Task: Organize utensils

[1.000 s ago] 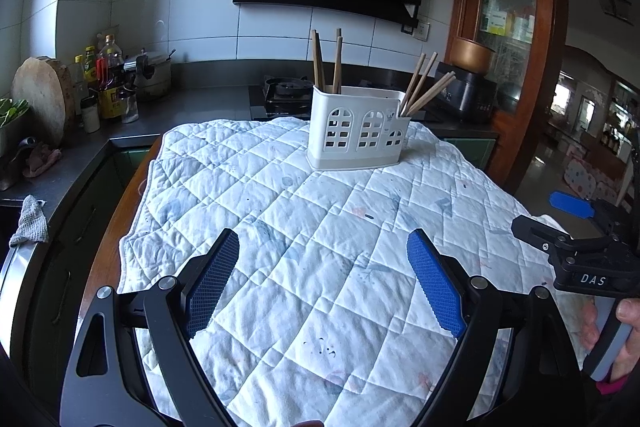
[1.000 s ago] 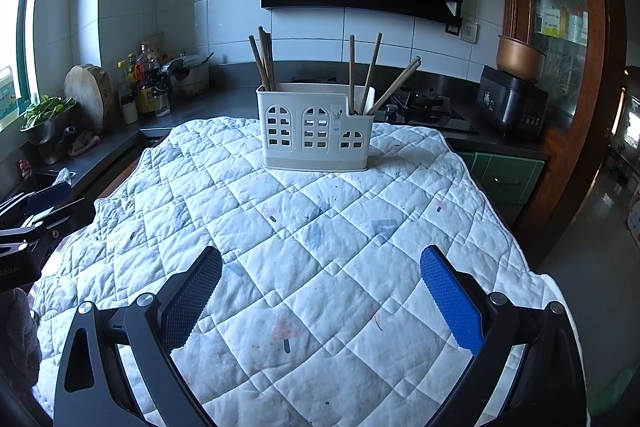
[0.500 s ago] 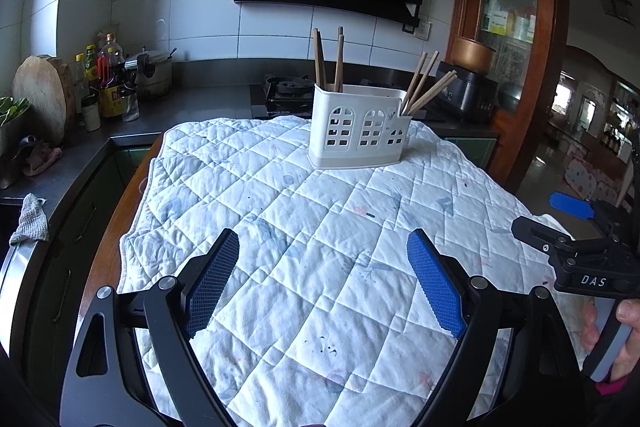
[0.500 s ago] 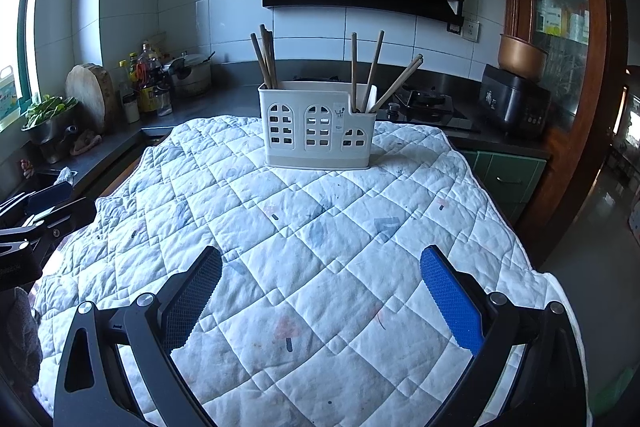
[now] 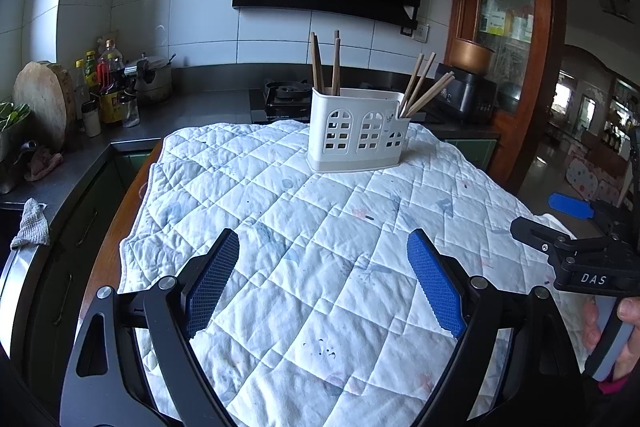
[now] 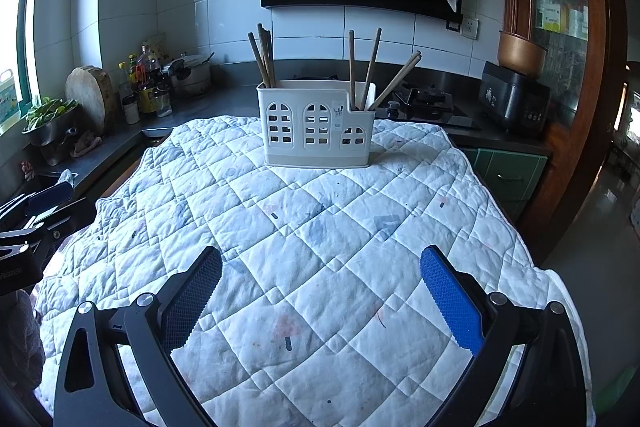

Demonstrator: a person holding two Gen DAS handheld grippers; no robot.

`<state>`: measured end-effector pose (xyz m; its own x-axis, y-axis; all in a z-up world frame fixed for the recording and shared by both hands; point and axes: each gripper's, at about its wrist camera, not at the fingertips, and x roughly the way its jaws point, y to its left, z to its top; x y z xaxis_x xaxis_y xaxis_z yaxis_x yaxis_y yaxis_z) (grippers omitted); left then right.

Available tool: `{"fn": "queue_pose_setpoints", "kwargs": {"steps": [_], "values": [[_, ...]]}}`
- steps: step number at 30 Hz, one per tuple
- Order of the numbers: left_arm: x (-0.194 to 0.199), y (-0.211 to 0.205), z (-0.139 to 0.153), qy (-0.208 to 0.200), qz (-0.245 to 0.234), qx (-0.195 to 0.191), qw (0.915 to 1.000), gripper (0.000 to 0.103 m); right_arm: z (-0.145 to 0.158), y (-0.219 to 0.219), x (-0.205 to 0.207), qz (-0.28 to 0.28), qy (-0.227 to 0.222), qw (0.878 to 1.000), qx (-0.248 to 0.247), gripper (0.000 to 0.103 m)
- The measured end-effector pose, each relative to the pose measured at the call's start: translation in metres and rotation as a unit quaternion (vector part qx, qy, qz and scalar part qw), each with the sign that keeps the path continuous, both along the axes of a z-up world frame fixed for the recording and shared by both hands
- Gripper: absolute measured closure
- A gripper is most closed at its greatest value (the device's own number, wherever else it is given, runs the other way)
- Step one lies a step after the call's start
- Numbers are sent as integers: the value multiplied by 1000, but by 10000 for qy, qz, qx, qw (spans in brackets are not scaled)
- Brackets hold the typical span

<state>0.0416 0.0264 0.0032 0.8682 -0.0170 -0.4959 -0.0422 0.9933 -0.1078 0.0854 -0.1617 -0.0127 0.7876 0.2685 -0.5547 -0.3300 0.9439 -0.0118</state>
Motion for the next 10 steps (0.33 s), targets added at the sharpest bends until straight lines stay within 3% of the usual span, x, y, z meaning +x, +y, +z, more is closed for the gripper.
{"fn": "queue_pose_setpoints", "kwargs": {"steps": [10], "values": [[1, -1, -2, 37, -60, -12, 10000, 17, -2, -1, -2, 10, 32, 10000, 37, 7]]}}
